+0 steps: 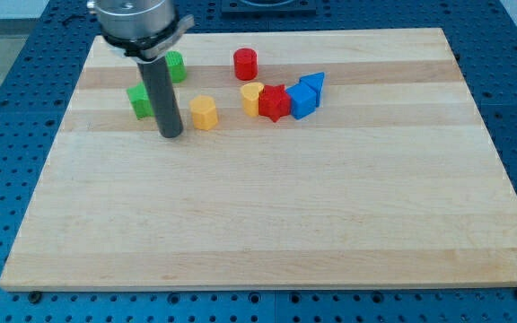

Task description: Move yellow hexagon closer to green star

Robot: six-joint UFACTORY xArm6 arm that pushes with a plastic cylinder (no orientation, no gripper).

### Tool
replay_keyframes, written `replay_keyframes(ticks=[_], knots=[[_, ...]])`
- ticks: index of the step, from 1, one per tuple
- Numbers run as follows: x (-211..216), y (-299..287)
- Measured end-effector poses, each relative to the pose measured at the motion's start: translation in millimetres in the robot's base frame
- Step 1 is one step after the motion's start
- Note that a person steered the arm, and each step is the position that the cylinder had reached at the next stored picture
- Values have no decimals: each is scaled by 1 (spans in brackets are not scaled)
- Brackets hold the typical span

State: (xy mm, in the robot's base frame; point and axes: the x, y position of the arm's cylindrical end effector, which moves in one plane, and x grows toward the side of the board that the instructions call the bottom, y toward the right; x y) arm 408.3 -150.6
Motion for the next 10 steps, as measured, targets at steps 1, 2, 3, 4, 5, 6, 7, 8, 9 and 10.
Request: replay_keyframes(ticks=[1, 2, 3, 4, 5, 6, 7, 8, 9, 10], knots=[[-1, -30], [-1, -30], [-1, -1], [0, 52], [7, 86], [14, 110], [14, 114], [9, 112], [2, 109], [-7, 105]])
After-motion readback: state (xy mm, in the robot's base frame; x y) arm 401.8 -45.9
